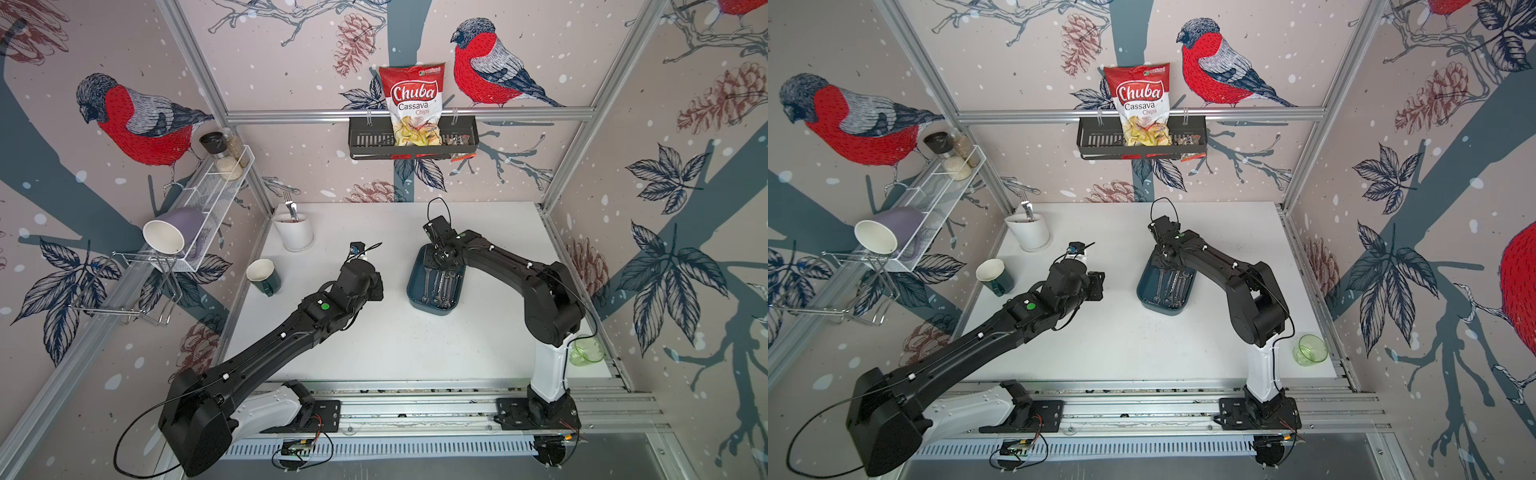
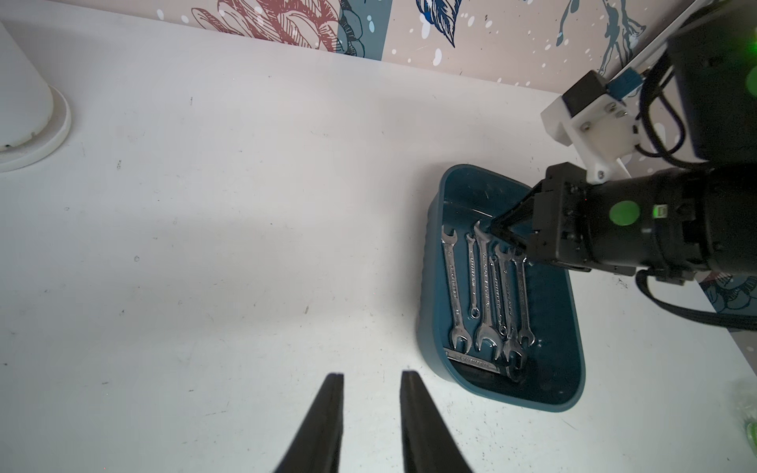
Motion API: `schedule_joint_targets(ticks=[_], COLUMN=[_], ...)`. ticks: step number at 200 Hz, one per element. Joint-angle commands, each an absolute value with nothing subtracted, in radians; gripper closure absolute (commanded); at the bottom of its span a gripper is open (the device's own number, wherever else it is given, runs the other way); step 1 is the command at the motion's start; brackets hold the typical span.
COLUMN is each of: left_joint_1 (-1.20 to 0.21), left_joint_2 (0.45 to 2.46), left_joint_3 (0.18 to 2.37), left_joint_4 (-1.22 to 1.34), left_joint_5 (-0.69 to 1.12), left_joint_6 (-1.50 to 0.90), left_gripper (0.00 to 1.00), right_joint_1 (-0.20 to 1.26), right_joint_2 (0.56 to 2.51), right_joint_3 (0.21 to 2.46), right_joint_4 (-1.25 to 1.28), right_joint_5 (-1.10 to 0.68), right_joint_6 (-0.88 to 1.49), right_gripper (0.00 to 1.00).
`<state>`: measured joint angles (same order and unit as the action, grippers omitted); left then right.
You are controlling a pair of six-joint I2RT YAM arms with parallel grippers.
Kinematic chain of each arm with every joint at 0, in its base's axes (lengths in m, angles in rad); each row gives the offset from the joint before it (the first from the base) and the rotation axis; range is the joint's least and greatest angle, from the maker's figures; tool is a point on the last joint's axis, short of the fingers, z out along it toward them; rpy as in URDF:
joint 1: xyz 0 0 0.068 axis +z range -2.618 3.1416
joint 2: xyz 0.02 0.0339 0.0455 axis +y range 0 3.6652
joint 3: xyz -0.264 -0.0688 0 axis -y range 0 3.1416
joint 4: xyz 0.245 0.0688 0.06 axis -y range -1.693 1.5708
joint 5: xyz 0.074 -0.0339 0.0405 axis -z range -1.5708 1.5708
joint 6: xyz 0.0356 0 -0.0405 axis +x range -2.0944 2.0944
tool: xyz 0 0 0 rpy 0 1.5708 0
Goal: Take out the wrench from the storage box
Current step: Pick up the wrench from the storage box.
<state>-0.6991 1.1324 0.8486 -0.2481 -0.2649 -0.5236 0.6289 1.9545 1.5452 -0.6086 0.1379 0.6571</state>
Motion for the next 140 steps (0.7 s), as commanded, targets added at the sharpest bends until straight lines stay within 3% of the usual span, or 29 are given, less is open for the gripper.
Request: schedule_joint_targets(ticks=[1, 25, 54, 140], left_joint_1=[-0.696, -0.696, -0.696, -0.696], left_joint_2=[1.131, 1.138, 1.138, 1.132], left_joint_3=[0.843, 0.841, 0.836, 0.823], left_joint_4=[-0.250, -0.251, -0.251, -0.244], left_joint_5=[-0.280, -0.276, -0.278, -0.282], left_joint_6=[-0.520, -0.523, -0.521, -0.521], left_gripper=[0.71, 0.71, 0.71, 0.71], right_joint_1=[0.626, 0.644, 0.673, 0.708], right_joint_2=[1.952, 1.989, 2.034, 2.105], right_joint_3=[1.557, 1.544, 1.520, 1.476], right_joint_4=[-0.636, -0.624, -0.599, -0.594], right_joint_5=[0.135, 0.103, 0.086, 0.098], right_joint_6=[0.639, 0.645, 0.664, 0.704], right_gripper=[0.86, 0.75, 0.69, 0.68])
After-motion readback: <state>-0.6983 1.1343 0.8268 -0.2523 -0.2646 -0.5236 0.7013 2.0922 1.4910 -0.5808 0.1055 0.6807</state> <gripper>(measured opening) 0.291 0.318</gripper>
